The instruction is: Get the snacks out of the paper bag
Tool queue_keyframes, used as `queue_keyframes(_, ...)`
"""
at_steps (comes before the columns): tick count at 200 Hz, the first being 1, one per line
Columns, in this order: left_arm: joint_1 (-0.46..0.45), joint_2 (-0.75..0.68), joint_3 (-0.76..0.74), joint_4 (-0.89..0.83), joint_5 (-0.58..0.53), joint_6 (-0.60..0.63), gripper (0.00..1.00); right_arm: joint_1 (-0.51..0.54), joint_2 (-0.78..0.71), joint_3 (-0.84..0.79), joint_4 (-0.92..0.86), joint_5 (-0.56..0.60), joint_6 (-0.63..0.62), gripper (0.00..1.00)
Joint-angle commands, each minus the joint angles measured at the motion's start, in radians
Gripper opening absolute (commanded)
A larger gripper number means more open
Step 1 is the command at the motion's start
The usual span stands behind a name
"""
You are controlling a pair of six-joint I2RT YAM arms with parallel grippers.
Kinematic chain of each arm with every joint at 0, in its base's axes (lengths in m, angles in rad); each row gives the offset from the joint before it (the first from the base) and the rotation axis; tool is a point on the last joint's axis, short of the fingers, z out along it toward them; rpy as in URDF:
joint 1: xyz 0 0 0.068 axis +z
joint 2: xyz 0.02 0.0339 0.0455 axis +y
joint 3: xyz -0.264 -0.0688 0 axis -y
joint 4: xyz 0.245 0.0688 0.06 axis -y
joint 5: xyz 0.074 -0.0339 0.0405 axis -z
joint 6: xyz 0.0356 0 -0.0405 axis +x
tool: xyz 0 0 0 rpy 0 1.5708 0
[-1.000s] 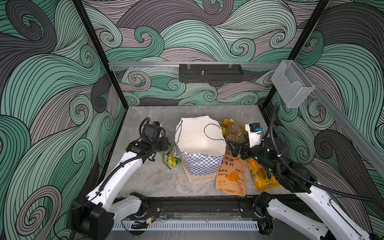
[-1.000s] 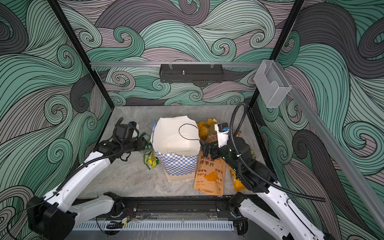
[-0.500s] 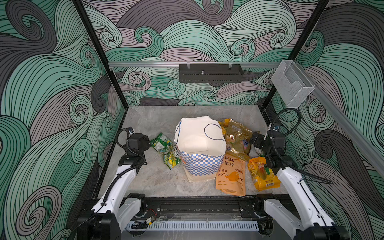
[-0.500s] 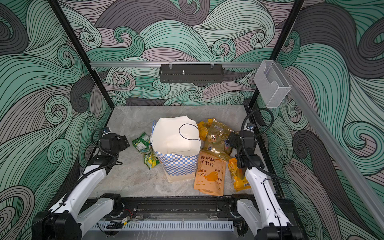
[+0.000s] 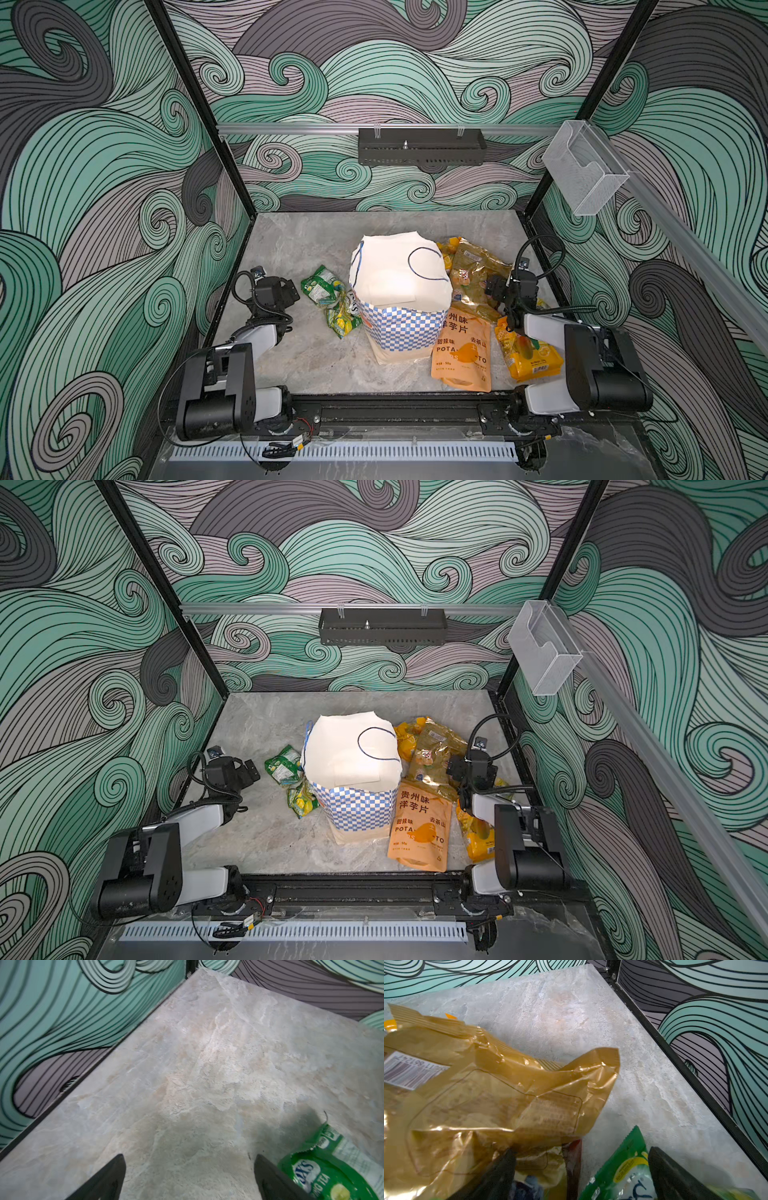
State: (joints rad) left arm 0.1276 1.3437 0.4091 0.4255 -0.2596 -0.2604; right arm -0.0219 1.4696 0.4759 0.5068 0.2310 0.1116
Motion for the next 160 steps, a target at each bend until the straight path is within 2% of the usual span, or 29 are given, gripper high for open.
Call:
queue_keyframes(1,0.001,0.070,-0.021,0.309,0.069,0.082,0.99,0.031,0.009,-0.066,0.268,-0.090,-0.081,1.00)
queue_keyframes(10,-0.003,0.097,-0.036,0.333,0.140,0.112,0.99,0.034,0.076,-0.135,0.477,-0.092,-0.084,1.00)
queue_keyframes(16,-0.019,0.111,-0.034,0.333,0.134,0.120,0.99,0.032,0.114,-0.164,0.593,-0.106,-0.092,1.00)
queue_keyframes(28,-0.025,0.199,-0.068,0.521,0.146,0.165,0.98,0.024,0.037,-0.108,0.358,-0.123,-0.080,1.00)
queue_keyframes(36,-0.032,0.227,-0.066,0.559,0.137,0.174,0.99,0.024,0.079,-0.102,0.417,-0.150,-0.092,1.00)
queue_keyframes(44,-0.046,0.220,-0.043,0.502,0.108,0.173,0.99,0.028,0.097,-0.110,0.468,-0.153,-0.101,1.00)
queue_keyframes(53,-0.054,0.183,0.007,0.338,0.087,0.163,0.98,0.027,0.060,-0.089,0.354,-0.154,-0.099,1.00)
queue_keyframes(59,-0.061,0.157,0.042,0.230,0.075,0.141,0.99,0.029,0.058,-0.087,0.353,-0.153,-0.101,1.00)
queue_keyframes(74,-0.074,0.186,0.034,0.302,0.089,0.201,0.99,0.042,0.077,-0.101,0.412,-0.147,-0.115,1.00)
queue_keyframes(85,-0.086,0.172,0.056,0.232,0.067,0.181,0.99,0.047,0.065,-0.066,0.318,-0.161,-0.129,1.00)
queue_keyframes(98,-0.086,0.182,0.045,0.267,0.066,0.192,0.99,0.052,0.074,-0.079,0.365,-0.156,-0.133,1.00)
queue_keyframes(160,-0.086,0.178,0.053,0.247,0.062,0.183,0.99,0.052,0.075,-0.059,0.321,-0.166,-0.135,1.00)
